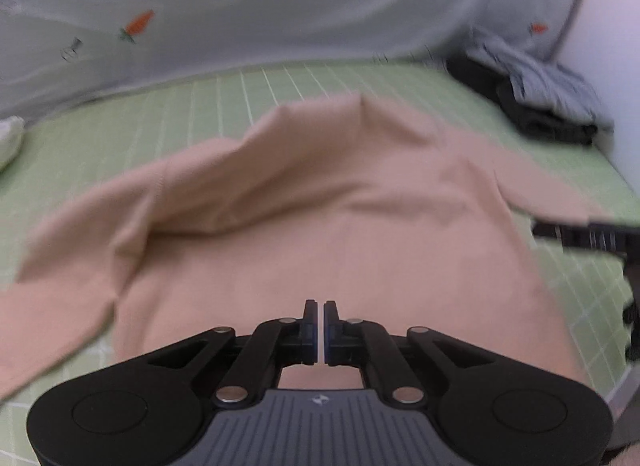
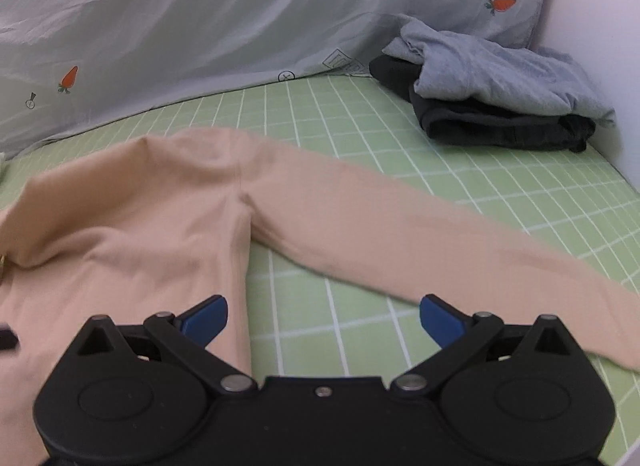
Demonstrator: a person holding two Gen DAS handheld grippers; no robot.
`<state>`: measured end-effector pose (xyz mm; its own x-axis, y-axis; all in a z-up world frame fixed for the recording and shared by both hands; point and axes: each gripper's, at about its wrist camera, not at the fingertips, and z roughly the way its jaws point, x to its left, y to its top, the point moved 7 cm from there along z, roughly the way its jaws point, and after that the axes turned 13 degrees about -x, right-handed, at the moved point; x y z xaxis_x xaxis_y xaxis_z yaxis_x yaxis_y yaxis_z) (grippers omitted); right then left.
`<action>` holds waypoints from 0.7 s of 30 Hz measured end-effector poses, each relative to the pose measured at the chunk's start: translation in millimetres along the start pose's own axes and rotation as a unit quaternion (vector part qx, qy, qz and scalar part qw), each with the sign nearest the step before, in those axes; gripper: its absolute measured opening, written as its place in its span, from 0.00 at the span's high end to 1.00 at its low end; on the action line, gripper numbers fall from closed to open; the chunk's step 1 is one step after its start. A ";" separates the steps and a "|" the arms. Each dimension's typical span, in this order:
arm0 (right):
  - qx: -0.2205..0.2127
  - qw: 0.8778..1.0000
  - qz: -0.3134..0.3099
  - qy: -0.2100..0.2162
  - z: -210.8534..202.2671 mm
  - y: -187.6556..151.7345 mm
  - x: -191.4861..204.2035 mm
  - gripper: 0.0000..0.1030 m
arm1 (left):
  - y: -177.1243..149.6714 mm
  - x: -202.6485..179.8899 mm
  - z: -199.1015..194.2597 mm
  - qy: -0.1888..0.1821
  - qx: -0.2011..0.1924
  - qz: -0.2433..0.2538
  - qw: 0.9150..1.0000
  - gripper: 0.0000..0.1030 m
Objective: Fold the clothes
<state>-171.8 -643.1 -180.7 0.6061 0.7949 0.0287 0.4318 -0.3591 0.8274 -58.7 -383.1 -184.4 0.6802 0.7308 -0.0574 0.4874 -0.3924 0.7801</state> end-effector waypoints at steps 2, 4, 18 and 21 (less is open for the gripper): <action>0.002 1.000 0.010 -0.006 0.3 -2.3 -3.2 0.00 | 11.8 10.5 -1.0 0.012 -0.013 -0.010 1.000 0.95; 0.004 1.000 0.026 -0.016 5.0 -0.1 -6.0 0.00 | 26.9 24.2 0.8 0.020 -0.024 -0.032 0.999 0.92; 0.003 0.999 0.037 -0.030 42.4 23.4 25.1 0.00 | 103.9 69.6 69.1 0.044 -0.058 -0.095 0.993 0.56; 0.017 0.998 0.039 -0.035 47.6 17.4 24.8 0.00 | 101.2 84.2 88.5 0.051 -0.026 -0.140 0.989 0.58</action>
<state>-117.4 -652.9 -192.3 0.6836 0.7280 0.0521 0.4037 -0.4366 0.8040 96.4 -410.7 -165.5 0.4624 0.8606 -0.2137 0.6179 -0.1399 0.7737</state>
